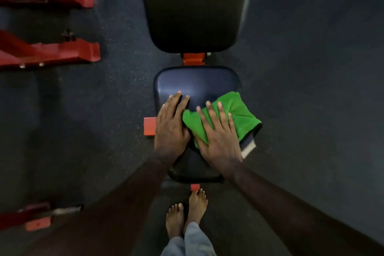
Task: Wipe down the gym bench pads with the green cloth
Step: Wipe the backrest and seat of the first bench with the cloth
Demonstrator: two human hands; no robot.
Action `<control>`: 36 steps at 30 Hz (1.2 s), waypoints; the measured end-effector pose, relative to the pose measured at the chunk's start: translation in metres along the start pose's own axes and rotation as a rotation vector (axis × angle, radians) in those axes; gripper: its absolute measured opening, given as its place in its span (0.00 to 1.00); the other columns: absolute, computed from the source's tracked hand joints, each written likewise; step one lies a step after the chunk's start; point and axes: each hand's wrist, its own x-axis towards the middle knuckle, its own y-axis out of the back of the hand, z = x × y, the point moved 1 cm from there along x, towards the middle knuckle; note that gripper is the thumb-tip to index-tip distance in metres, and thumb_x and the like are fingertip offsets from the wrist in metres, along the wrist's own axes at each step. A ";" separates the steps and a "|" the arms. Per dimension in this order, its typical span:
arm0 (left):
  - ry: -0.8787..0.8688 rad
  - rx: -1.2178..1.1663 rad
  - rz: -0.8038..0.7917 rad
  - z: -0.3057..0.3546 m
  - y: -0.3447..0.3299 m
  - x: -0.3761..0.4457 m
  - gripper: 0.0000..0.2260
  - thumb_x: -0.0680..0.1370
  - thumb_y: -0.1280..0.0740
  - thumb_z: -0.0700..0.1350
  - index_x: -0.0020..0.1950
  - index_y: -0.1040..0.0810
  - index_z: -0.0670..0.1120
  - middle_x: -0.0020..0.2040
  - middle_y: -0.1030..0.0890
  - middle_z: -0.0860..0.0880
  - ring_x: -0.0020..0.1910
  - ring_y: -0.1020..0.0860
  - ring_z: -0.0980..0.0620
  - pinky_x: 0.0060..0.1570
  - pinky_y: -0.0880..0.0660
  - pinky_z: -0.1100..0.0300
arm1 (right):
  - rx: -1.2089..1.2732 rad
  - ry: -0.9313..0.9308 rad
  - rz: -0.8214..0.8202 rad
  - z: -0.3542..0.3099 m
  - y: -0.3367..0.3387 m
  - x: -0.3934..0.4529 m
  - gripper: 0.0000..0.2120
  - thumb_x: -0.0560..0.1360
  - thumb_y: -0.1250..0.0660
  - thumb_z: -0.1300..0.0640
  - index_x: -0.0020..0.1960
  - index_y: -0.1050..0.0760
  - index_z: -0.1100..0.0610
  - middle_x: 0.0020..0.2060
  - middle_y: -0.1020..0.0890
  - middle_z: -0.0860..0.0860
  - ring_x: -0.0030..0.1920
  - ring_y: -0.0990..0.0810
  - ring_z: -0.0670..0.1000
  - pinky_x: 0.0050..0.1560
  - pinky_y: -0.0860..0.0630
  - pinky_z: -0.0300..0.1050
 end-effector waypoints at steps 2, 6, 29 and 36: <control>0.167 -0.033 0.096 0.005 -0.002 -0.023 0.28 0.81 0.33 0.41 0.81 0.34 0.44 0.82 0.36 0.44 0.81 0.40 0.44 0.80 0.43 0.48 | -0.033 0.179 -0.041 0.009 0.002 -0.004 0.36 0.79 0.43 0.39 0.84 0.46 0.47 0.84 0.45 0.52 0.83 0.49 0.60 0.79 0.41 0.65; 0.608 -0.136 0.272 0.040 -0.022 -0.079 0.28 0.84 0.36 0.54 0.82 0.38 0.46 0.81 0.36 0.46 0.80 0.36 0.46 0.76 0.37 0.49 | -0.089 0.168 -0.039 0.027 0.017 0.043 0.34 0.80 0.43 0.38 0.83 0.41 0.48 0.83 0.41 0.54 0.82 0.45 0.61 0.78 0.41 0.65; 1.129 -0.025 0.689 0.074 -0.051 -0.076 0.24 0.81 0.36 0.59 0.75 0.26 0.51 0.69 0.22 0.51 0.66 0.24 0.49 0.66 0.30 0.53 | -0.157 1.034 -0.215 0.000 0.023 0.139 0.36 0.78 0.38 0.37 0.83 0.42 0.45 0.83 0.42 0.53 0.83 0.46 0.59 0.79 0.46 0.63; 1.567 -0.225 1.241 0.113 -0.084 -0.060 0.21 0.82 0.39 0.52 0.72 0.26 0.41 0.67 0.22 0.41 0.66 0.24 0.42 0.69 0.31 0.53 | -0.110 1.456 -0.339 -0.034 0.014 0.098 0.35 0.76 0.38 0.39 0.80 0.35 0.48 0.79 0.32 0.55 0.81 0.40 0.62 0.79 0.43 0.67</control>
